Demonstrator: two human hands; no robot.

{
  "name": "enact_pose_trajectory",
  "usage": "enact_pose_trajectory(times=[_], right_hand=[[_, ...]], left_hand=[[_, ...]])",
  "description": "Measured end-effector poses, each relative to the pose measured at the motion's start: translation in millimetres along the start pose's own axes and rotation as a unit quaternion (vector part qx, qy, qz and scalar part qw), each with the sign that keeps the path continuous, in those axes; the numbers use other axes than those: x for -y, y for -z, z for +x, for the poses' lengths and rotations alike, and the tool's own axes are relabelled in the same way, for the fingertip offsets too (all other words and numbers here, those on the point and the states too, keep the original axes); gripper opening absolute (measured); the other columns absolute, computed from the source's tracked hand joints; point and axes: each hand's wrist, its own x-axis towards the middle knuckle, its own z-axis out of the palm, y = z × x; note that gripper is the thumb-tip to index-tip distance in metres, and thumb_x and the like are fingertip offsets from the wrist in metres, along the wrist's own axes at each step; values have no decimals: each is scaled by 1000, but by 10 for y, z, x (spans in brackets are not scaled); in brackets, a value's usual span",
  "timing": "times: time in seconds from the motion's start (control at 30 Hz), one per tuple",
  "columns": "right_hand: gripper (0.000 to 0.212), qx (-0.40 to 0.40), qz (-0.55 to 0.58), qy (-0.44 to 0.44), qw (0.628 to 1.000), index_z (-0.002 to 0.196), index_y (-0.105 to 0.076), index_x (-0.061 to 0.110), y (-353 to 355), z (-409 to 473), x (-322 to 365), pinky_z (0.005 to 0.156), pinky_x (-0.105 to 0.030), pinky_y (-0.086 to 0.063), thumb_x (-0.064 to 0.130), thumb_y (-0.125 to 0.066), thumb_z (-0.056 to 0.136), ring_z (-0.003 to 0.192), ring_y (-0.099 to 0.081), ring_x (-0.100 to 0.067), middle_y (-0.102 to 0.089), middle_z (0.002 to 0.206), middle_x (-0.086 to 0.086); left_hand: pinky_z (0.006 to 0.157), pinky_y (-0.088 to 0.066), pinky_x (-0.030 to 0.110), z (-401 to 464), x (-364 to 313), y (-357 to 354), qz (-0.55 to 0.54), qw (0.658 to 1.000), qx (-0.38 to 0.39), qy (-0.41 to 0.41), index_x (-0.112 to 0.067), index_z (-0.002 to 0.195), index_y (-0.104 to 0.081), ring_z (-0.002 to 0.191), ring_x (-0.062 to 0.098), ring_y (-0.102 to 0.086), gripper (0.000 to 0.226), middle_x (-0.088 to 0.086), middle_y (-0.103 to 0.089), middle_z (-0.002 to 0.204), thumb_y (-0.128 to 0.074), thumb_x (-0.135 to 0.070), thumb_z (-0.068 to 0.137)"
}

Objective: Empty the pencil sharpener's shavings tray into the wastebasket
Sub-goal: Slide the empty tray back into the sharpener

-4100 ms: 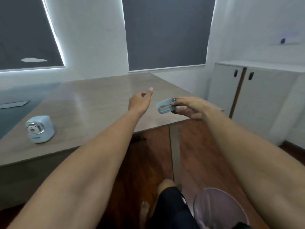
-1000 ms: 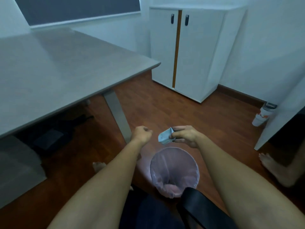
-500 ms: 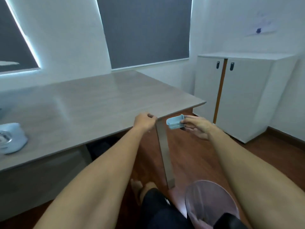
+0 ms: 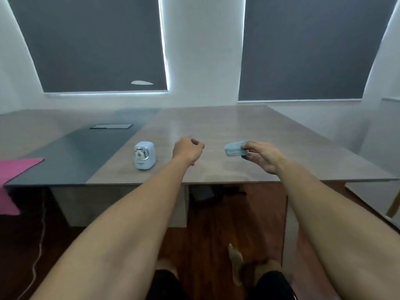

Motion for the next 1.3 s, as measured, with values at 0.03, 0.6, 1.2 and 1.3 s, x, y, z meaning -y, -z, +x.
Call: enact_pose_trajectory(times=[0.03, 0.6, 1.2, 1.3], right_hand=[[27, 7, -1, -6, 1000, 109, -61, -5, -147, 95, -42, 62, -25, -61, -6, -66, 83, 81, -66, -24, -63, 101, -16], [24, 101, -62, -39, 992, 95, -71, 0, -1643, 868, -675, 74, -30, -60, 13, -80, 76, 82, -69, -25, -69, 94, -12], [33, 86, -33, -67, 994, 88, -71, -3, -1892, 1166, -779, 73, -30, -62, 23, -83, 72, 76, -71, -24, -69, 95, -17], [37, 103, -20, -76, 992, 93, -72, -3, -1889, 1135, -752, 79, -35, -61, 24, -84, 71, 87, -71, -27, -70, 108, -23]], left_hand=[[72, -62, 41, 31, 91, 125, 5, 1000, -18, 5, -15, 97, -72, 85, 28, -70, 24, 6, -72, 97, -59, -28, 81], [97, -44, 37, 548, 1302, 928, 52, 971, -204, 117, -10, 132, -47, 121, 27, -54, 90, 10, -52, 135, -86, -45, 59], [71, -56, 36, 794, 1511, 873, -325, 930, -83, 152, -9, 90, -69, 76, 23, -68, 29, 9, -73, 85, -76, -32, 73], [76, -55, 38, 776, 1418, 859, -346, 928, -48, 132, -8, 88, -69, 76, 23, -68, 30, 6, -73, 79, -76, -30, 68]])
